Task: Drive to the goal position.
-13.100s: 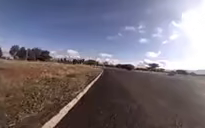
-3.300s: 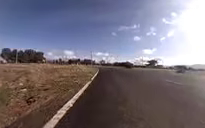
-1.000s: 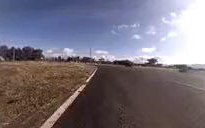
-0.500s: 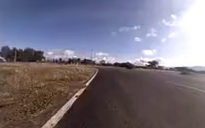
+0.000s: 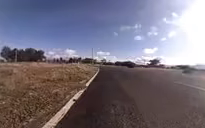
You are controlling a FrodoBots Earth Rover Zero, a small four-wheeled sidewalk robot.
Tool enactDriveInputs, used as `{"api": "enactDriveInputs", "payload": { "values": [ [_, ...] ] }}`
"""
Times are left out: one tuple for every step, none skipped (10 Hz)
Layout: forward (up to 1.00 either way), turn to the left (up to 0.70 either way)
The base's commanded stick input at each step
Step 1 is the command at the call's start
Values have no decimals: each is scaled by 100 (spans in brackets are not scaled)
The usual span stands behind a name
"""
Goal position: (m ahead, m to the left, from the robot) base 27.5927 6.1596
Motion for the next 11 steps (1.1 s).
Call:
{"api": "enactDriveInputs", "payload": {
  "values": [
    [45,-27],
    [45,-27],
    [45,-27],
    [45,0],
    [45,0],
    [45,0],
    [45,0],
    [45,0],
    [45,0],
    [45,0],
    [45,0]
  ]
}}
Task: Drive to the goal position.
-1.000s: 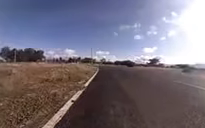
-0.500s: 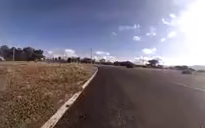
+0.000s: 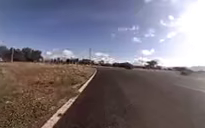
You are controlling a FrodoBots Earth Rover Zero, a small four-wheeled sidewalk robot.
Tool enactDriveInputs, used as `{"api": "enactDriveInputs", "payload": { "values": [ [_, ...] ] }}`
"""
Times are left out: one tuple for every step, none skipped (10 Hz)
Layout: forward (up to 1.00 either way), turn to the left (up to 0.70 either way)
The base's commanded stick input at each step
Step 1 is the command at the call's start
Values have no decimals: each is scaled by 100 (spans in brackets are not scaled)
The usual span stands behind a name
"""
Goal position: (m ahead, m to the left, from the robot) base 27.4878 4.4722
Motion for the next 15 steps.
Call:
{"api": "enactDriveInputs", "payload": {
  "values": [
    [45,0],
    [45,0],
    [45,0],
    [45,0],
    [45,0],
    [45,0],
    [45,0],
    [45,0],
    [45,0],
    [45,0],
    [45,0],
    [45,0],
    [45,-27],
    [45,-27],
    [45,-27]
  ]
}}
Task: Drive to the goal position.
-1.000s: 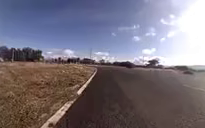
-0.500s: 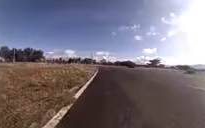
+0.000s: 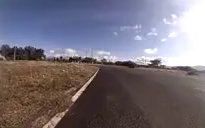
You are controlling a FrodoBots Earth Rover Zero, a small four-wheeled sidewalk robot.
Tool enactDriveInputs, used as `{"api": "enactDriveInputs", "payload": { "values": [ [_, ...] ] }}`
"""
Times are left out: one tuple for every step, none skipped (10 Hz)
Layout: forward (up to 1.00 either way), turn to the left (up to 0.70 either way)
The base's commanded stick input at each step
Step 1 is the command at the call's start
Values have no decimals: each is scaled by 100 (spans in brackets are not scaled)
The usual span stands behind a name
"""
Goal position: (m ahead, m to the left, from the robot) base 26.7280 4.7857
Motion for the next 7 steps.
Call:
{"api": "enactDriveInputs", "payload": {
  "values": [
    [45,-27],
    [45,-27],
    [45,-27],
    [45,-12],
    [45,-5],
    [45,0],
    [45,0]
  ]
}}
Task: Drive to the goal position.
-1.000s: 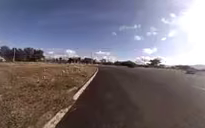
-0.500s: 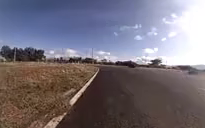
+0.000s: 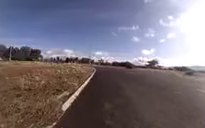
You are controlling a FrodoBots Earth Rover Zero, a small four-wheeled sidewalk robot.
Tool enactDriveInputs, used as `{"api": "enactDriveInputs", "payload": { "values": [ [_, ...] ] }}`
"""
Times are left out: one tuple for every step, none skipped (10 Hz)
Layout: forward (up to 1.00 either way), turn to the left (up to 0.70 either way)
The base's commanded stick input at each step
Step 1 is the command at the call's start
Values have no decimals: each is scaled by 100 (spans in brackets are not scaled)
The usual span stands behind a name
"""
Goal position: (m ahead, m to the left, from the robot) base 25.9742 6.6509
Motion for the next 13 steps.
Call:
{"api": "enactDriveInputs", "payload": {
  "values": [
    [45,0],
    [45,0],
    [45,0],
    [45,0],
    [45,0],
    [45,0],
    [45,0],
    [45,0],
    [45,0],
    [45,0],
    [45,0],
    [45,0],
    [45,0]
  ]
}}
